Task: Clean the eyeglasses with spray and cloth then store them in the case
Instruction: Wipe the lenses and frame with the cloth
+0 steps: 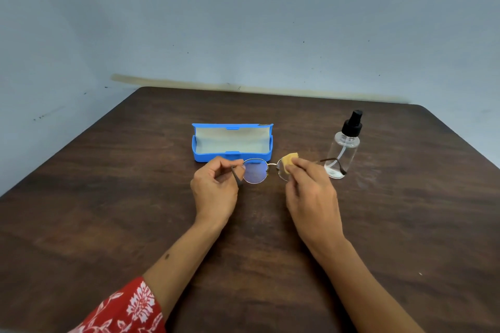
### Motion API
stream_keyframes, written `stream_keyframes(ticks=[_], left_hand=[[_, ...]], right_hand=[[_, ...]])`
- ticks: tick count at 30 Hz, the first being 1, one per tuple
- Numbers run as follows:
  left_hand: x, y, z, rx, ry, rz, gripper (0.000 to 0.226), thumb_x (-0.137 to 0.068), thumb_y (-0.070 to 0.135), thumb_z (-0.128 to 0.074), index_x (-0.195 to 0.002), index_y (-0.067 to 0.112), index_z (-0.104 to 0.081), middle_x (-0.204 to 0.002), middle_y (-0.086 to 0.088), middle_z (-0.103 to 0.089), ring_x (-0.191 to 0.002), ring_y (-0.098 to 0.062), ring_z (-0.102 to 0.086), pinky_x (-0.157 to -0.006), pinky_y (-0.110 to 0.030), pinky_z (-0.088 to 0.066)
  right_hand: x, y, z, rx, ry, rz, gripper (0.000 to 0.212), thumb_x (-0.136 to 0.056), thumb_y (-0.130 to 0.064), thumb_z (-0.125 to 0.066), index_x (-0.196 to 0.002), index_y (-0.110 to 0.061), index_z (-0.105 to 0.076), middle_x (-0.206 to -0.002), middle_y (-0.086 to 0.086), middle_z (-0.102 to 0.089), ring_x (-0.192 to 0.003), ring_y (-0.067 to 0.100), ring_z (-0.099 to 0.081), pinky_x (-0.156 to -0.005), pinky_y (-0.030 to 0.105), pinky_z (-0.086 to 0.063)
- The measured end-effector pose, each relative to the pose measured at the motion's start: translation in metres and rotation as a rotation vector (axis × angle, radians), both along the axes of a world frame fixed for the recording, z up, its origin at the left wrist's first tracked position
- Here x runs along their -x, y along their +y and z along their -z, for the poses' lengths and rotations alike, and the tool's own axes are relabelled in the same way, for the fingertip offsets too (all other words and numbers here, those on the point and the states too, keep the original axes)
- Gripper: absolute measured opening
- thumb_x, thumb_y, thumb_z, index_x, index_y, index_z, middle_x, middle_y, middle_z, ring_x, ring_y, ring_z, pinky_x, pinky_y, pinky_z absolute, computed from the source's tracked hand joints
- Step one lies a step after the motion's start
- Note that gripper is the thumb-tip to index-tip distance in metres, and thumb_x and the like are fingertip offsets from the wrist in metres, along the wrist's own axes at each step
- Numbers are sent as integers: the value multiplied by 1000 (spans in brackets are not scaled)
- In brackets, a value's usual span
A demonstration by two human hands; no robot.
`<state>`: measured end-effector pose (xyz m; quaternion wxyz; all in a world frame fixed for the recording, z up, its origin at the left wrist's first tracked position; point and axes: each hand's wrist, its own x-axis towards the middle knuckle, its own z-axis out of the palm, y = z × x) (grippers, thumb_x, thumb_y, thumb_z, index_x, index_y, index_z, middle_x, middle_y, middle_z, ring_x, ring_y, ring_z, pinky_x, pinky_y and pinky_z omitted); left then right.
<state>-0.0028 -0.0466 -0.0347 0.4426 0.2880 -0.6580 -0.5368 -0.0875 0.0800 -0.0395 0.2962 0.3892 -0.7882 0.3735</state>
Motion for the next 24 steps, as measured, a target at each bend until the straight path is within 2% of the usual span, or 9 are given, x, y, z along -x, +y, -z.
stream_keyframes(ticks=[2, 3, 7, 9, 11, 12, 16, 19, 24], left_hand=[[-1, -1, 1, -5, 3, 5, 2, -78, 4, -71, -80, 4, -71, -81, -7, -73, -80, -22, -71, -79, -47, -57], [-1, -2, 1, -4, 2, 3, 2, -78, 5, -71, -80, 4, -71, -81, -8, -73, -80, -22, -70, -79, -48, -57], [0, -1, -1, 2, 1, -9, 3, -78, 7, -72, -81, 6, -71, -80, -6, -73, -79, -19, -70, -78, -46, -58], [-1, 0, -2, 2, -6, -12, 4, -78, 6, -72, -82, 5, -71, -81, -5, -73, -78, -15, -70, -78, -44, -58], [-1, -1, -1, -13, 2, -20, 3, -78, 4, -71, -82, 5, -71, -81, -5, -73, -78, -14, -70, -79, -44, -58], [-2, -2, -1, -24, 12, -29, 3, -78, 4, -71, -81, 5, -71, -81, -5, -73, -77, -14, -70, -79, -45, -58], [-1, -3, -3, -37, 24, -63, 1, -78, 4, -71, -77, 4, -70, -76, -2, -73, -67, -5, -66, -78, -42, -58], [-1, -1, -3, -15, 20, -48, 1, -78, 3, -71, -78, 3, -70, -79, -2, -73, -68, 0, -66, -78, -40, -58], [-1, -6, 0, -48, 42, -66, 2, -78, 4, -71, -78, 3, -69, -80, -5, -73, -74, -13, -69, -80, -45, -58]], right_hand=[[-2, -1, 2, -38, 12, -51, 25, -73, 3, -59, -95, 3, -70, -102, 16, -67, -87, 33, -65, -82, 27, -43], [-2, -1, 1, -37, 13, -52, 25, -72, 3, -59, -94, 3, -70, -102, 16, -68, -86, 33, -65, -79, 27, -45], [1, 3, -2, 32, -31, 23, 19, -71, 10, -66, -88, 3, -70, -99, 15, -68, -80, 36, -65, -62, 39, -57], [-1, 1, 0, 9, -4, -9, 21, -71, 8, -64, -90, 4, -70, -99, 17, -68, -83, 35, -66, -72, 35, -54], [-4, -1, 3, -39, 17, -61, 24, -71, 4, -62, -94, 5, -70, -100, 17, -68, -87, 34, -66, -82, 27, -45], [-4, -1, 3, -52, 17, -66, 25, -71, 3, -62, -94, 4, -71, -100, 16, -68, -87, 33, -66, -84, 27, -41], [3, 6, -1, -9, -32, 23, 25, -70, 8, -67, -93, 2, -71, -99, 13, -68, -84, 32, -65, -75, 24, -43], [-1, 3, 0, -26, 19, -16, 24, -70, 7, -65, -93, 3, -70, -97, 15, -68, -83, 33, -65, -80, 26, -43], [-2, 3, 0, -35, -4, -46, 24, -70, 1, -62, -92, 1, -71, -97, 12, -69, -83, 32, -66, -79, 28, -43]])
